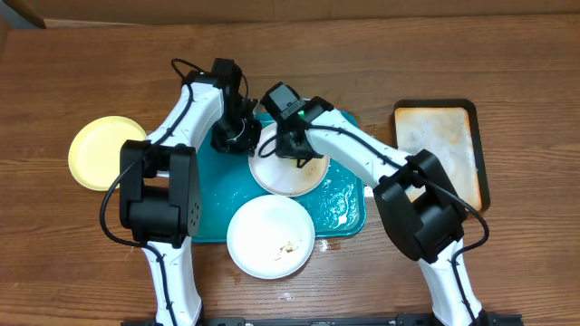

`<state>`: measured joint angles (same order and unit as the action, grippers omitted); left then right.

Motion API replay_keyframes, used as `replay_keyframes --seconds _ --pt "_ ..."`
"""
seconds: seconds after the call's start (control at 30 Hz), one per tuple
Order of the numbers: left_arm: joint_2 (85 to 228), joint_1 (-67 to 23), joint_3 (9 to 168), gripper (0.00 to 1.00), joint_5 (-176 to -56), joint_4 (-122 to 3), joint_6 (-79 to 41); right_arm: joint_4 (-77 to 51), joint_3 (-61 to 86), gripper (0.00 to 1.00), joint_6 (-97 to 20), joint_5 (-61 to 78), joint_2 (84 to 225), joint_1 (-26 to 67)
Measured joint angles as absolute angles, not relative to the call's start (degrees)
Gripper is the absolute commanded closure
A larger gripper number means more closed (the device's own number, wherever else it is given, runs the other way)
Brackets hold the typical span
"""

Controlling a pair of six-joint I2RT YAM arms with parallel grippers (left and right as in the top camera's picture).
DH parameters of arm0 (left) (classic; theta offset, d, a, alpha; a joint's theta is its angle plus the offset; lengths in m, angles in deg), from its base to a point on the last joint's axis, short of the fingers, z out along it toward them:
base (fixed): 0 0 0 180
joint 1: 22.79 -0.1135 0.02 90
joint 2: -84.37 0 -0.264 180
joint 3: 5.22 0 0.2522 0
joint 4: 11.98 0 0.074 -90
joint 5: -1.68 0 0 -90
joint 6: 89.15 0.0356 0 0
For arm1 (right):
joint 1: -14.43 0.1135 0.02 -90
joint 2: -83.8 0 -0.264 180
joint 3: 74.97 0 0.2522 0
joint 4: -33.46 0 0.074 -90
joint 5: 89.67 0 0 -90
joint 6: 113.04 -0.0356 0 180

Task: Clean dirty plates on tray and stack at the side
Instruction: 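Scrub the white plate with the sponge while the left gripper holds it, then return the sponge with the right gripper to the metal tray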

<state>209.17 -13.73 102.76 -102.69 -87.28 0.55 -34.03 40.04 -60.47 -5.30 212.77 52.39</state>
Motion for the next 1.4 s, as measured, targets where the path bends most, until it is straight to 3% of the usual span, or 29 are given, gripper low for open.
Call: replay_keyframes --seconds 0.2,0.6,0.93,1.4 --pt "209.2 -13.6 102.8 0.96 -103.3 -87.1 0.5 -41.4 40.1 0.96 -60.5 -8.0 212.8 48.4" --pt "209.2 -13.1 102.8 0.96 -104.8 -86.8 -0.5 -43.3 41.7 0.96 -58.3 -8.2 212.8 46.4" --pt "209.2 -13.6 102.8 0.96 -102.6 -87.3 -0.7 -53.8 55.5 0.96 -57.5 -13.8 208.8 45.0" --pt "209.2 -13.5 103.0 0.96 -98.5 -87.6 -1.1 -67.8 58.5 0.96 -56.6 -19.3 202.0 31.2"
